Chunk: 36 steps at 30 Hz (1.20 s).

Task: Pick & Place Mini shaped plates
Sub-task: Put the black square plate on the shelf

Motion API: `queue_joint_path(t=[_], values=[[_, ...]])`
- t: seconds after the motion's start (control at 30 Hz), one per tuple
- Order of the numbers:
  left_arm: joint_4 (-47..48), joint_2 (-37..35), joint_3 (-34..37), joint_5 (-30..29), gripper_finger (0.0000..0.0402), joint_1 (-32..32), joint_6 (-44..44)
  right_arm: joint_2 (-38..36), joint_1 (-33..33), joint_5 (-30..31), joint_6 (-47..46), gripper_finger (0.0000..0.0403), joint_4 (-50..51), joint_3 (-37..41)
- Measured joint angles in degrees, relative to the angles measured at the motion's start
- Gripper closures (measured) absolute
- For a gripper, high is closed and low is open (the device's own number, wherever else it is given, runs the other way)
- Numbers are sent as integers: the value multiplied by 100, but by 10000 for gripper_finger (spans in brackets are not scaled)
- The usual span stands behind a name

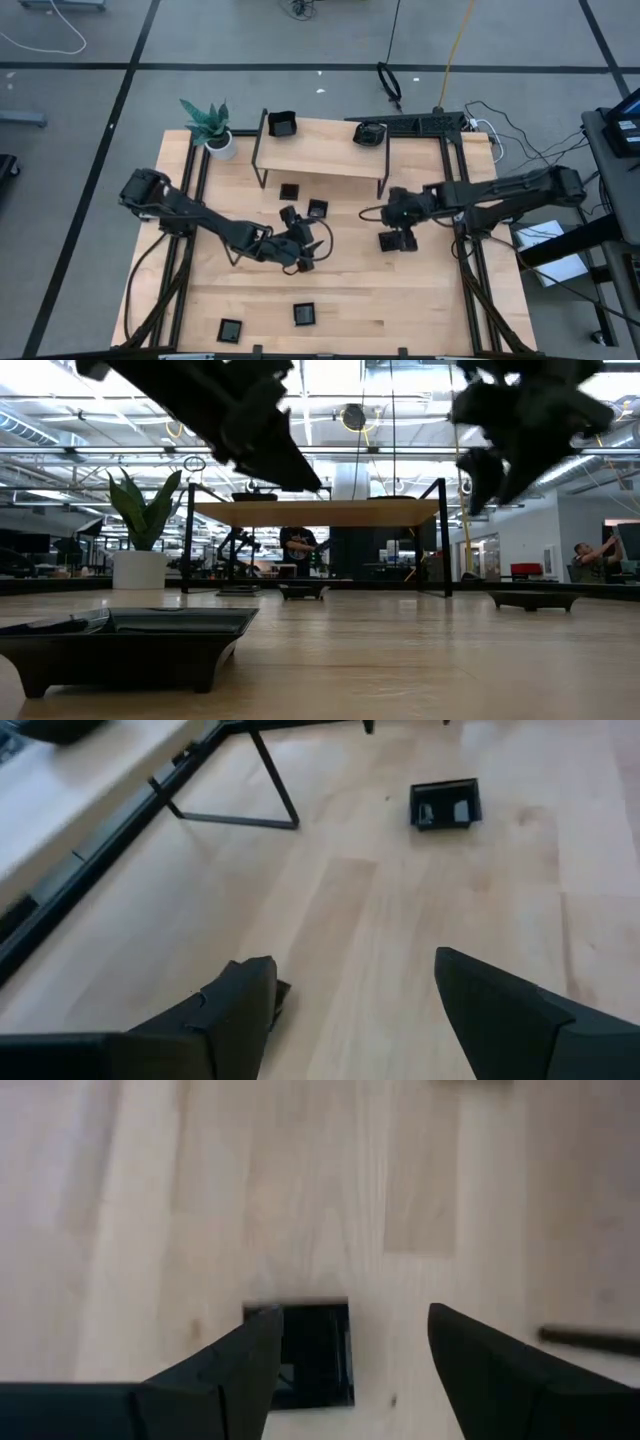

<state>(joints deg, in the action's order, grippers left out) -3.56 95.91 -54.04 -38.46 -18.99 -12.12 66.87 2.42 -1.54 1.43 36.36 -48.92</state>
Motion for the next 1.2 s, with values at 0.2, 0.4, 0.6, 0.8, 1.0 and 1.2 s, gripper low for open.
queue_joint_path(t=[0.2,0.4,0.6,0.8,1.0,1.2], values=[[-415,368,1,8,128,67,-84,-88,-2,-10,-77,171,-531,947],[-520,379,2,6,128,51,-347,-85,-4,0,7,196,-1298,1606],[-689,379,2,121,128,67,-275,-85,-5,18,77,207,-2069,2096],[-722,377,2,131,128,75,-302,-82,-5,151,12,213,-2298,2253],[-725,377,2,136,128,75,-304,-80,-7,151,-35,248,-2555,2408],[-723,375,2,240,128,75,-310,-72,-7,153,-180,290,-2571,2462]])
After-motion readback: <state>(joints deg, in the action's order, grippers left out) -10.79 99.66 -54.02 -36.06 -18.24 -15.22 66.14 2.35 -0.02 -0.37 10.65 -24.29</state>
